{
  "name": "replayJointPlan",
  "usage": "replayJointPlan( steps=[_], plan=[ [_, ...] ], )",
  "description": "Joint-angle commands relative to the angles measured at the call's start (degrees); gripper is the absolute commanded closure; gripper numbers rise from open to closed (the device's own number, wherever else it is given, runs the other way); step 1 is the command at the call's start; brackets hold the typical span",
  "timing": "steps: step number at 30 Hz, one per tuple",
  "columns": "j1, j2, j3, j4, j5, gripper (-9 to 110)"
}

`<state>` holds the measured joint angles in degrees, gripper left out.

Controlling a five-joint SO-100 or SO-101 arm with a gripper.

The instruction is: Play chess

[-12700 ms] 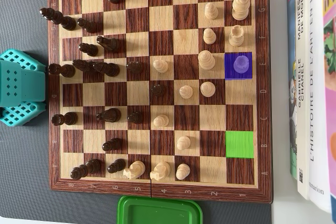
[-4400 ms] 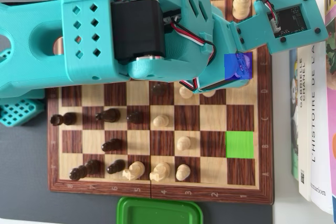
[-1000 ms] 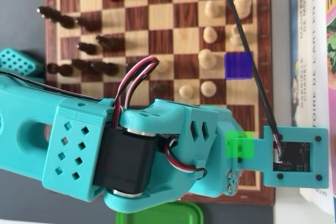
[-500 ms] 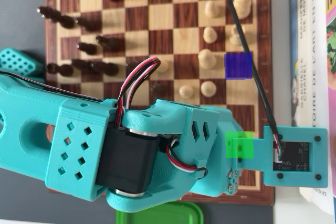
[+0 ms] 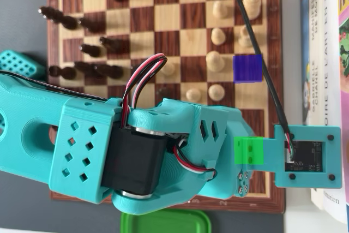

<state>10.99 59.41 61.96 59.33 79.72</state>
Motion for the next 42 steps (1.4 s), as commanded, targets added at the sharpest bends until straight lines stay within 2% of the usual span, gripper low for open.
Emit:
replayJointPlan(
  steps=[1,20,26,42],
  plan=[
    [0.0,0.6,-3.0,-0.5,-0.3,97],
    [0.4,-2.5,-5.0,0.1,-0.4,97],
    [0.4,-2.5,-5.2,0.1,-0.4,90],
    [0.2,-2.3,-5.2,0.1,-0.4,89]
  ],
)
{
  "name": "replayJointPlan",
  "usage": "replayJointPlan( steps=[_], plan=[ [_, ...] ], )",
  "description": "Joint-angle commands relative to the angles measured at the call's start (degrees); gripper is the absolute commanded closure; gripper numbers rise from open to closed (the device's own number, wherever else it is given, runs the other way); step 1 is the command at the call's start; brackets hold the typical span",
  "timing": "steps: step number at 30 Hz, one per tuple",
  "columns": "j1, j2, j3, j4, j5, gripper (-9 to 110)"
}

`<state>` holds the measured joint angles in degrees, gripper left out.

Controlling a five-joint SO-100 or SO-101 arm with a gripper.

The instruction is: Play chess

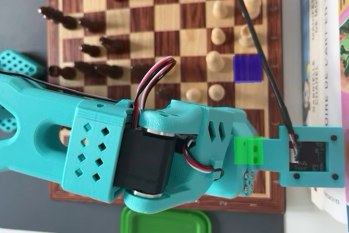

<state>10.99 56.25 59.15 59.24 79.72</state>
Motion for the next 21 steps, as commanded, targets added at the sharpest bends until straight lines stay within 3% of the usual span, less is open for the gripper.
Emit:
replayJointPlan(
  steps=[1,21],
  plan=[
    [0.2,1.0,-2.4,0.2,-0.4,89],
    [0.4,11.7,2.1,0.2,-0.4,89]
  ],
)
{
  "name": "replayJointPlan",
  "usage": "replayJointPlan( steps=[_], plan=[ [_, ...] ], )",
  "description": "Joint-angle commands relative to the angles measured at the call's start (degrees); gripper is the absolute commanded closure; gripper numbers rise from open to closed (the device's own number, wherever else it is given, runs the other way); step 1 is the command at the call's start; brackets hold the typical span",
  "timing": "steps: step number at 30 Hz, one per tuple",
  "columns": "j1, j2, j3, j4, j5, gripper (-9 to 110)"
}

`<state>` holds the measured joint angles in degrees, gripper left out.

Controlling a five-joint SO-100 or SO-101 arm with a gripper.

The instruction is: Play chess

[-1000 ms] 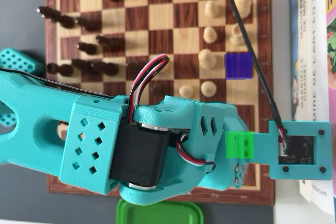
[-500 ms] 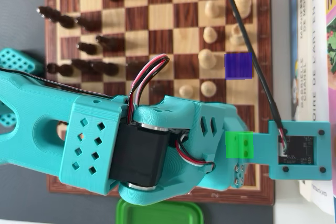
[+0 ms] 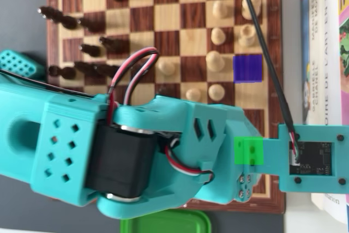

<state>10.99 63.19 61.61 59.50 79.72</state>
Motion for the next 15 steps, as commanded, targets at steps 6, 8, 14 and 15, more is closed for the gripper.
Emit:
replayJointPlan(
  steps=[6,8,14,15],
  plan=[
    [0.5,8.7,2.5,-0.1,-0.4,89],
    [0.5,11.3,4.3,-0.1,-0.4,89],
    [0.4,20.1,12.3,-0.5,-0.3,89],
    [0.4,21.7,13.8,-0.5,-0.1,89]
  ],
)
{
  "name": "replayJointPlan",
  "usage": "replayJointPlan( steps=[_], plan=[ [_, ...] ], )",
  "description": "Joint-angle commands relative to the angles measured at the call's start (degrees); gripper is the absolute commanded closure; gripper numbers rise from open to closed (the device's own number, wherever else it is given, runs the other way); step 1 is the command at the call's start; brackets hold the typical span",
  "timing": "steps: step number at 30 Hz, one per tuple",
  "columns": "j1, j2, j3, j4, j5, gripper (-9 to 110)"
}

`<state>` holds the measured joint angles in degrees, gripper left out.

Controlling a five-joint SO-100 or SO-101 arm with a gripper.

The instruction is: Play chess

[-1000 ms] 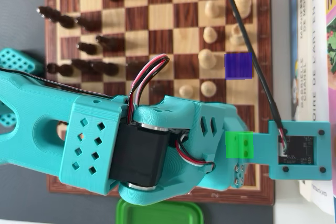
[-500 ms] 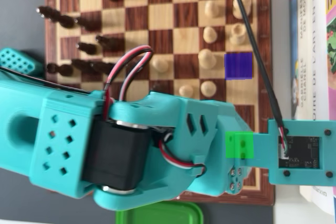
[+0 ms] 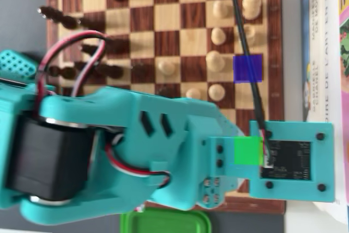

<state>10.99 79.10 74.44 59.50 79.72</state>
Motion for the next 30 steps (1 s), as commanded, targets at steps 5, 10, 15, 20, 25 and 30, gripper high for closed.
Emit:
replayJointPlan(
  steps=[5,10,15,20,25,30],
  plan=[
    [-0.2,13.8,8.2,-0.6,0.2,89],
    [-1.2,22.9,16.0,-0.7,0.3,89],
    [-3.4,32.5,25.3,-0.8,0.3,89],
    [-6.3,42.6,35.9,-0.9,0.3,89],
    [-9.7,51.9,46.7,-9.5,0.3,89],
    [-11.7,62.0,58.2,-23.0,0.3,89]
  ],
)
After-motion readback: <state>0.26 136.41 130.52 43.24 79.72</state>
